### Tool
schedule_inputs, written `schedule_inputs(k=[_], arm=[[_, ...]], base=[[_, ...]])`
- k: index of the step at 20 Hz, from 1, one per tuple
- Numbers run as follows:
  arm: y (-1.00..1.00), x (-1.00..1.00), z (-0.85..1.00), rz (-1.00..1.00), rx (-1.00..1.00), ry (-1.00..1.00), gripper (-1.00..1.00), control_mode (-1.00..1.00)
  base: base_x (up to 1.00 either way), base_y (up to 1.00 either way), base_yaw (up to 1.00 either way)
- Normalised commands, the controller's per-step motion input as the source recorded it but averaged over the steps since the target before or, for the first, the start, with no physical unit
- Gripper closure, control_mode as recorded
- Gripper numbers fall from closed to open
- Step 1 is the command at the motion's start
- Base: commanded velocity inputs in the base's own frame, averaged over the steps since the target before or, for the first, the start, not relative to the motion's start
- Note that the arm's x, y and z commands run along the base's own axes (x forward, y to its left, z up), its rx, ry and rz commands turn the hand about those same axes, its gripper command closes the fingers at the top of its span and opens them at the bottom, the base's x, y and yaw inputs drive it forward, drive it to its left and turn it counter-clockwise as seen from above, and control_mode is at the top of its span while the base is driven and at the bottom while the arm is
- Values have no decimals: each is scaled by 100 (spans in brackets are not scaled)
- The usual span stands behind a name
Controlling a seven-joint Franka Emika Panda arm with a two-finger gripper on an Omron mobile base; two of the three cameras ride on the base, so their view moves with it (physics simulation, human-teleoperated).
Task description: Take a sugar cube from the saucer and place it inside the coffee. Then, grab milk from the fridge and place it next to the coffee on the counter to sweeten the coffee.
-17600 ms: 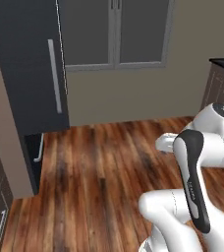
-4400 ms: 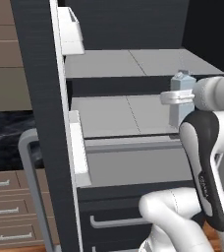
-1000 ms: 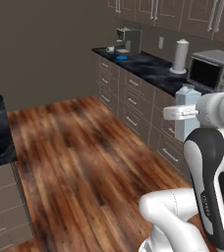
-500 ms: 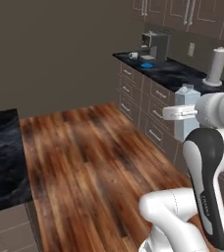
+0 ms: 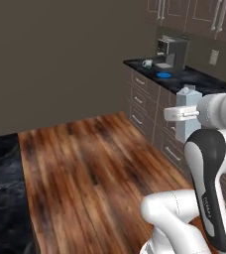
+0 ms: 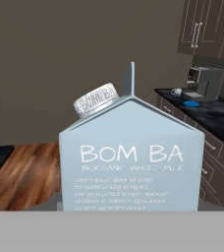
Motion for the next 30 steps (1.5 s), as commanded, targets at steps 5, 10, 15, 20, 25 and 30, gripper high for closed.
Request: schedule_inputs(k=[5, 10, 15, 20, 25, 30], arm=[[0, 0, 0, 0, 0, 0, 100, 100], [0, 0, 0, 0, 0, 0, 100, 100], [0, 0, 0, 0, 0, 0, 100, 100], [0, 0, 0, 0, 0, 0, 100, 100], [0, 0, 0, 0, 0, 0, 100, 100], [0, 0, 0, 0, 0, 0, 100, 100]], base=[[100, -7, -8], [100, -7, -15], [100, -6, -19], [100, -1, -19], [100, 0, -24], [100, 0, -30]])
